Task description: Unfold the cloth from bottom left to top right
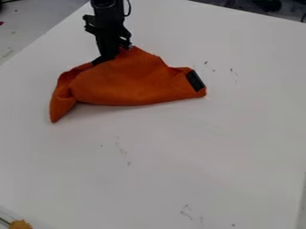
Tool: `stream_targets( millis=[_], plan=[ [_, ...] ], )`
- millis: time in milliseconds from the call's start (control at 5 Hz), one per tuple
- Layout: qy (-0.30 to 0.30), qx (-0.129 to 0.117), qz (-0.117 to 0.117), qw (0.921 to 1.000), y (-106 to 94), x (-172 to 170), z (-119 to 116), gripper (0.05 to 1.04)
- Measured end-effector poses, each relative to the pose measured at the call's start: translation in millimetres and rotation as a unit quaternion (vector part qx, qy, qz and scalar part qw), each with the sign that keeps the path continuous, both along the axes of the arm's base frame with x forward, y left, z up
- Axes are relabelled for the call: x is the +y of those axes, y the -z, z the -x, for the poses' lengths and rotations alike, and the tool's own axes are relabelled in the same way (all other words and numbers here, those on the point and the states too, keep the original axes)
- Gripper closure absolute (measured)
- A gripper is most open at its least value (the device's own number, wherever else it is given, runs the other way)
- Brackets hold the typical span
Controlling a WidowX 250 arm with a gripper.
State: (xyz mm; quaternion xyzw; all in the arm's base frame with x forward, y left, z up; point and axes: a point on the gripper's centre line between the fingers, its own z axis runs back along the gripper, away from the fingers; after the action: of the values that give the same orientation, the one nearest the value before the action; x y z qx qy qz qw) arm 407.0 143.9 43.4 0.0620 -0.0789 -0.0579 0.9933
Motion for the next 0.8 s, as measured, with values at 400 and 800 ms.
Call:
stream_targets(
  millis=[400,800],
  plan=[
    [-0.015,-0.037,-0.043,0.9983,-44.1,-32.6,15.4,1.026],
    [-0.1,-0.038,-0.061,0.9924,-58.4,-81.5,63.2,1.026]
  ],
)
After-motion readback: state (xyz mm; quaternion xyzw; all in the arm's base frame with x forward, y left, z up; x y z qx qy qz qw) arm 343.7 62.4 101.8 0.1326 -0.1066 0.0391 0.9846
